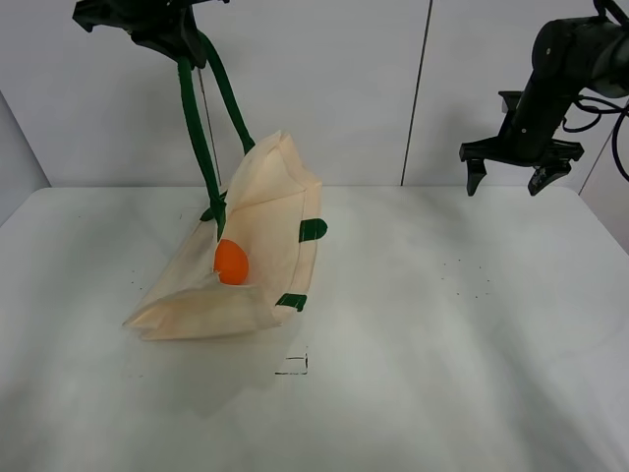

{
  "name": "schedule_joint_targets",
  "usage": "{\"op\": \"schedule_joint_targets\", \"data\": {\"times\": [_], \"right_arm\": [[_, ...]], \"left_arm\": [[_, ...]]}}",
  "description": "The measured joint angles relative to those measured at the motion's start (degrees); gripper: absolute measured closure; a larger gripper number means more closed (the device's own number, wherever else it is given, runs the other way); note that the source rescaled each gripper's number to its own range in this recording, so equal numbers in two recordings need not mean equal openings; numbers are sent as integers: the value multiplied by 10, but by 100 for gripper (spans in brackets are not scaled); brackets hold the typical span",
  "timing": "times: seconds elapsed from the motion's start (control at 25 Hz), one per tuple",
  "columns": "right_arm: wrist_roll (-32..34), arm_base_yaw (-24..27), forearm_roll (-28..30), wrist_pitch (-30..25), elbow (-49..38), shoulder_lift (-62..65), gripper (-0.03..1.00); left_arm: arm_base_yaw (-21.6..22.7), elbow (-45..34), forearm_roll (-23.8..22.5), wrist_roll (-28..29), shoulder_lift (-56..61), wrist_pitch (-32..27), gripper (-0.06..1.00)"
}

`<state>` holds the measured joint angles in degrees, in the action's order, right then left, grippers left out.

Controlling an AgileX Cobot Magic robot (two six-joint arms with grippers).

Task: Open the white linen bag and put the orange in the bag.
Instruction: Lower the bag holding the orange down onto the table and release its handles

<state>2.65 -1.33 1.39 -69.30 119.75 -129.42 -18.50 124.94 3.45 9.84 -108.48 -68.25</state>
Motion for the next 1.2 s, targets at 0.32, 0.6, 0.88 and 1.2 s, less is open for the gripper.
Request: {"op": "schedule_joint_targets", "data": {"times": [0.32,0.6,0.88,1.2], "right_arm": [[-4,-2,-6,2,-85,59,-3],[-4,-2,-6,0,-355,271,-3],[-7,-2,-6,0,-624,542,-3],[-15,-2,-6,50,-851,897,-3]], "left_arm": [[0,0,0,0,0,0,94],[0,0,0,0,0,0,94],[0,0,0,0,0,0,94],[0,0,0,0,0,0,94]]}}
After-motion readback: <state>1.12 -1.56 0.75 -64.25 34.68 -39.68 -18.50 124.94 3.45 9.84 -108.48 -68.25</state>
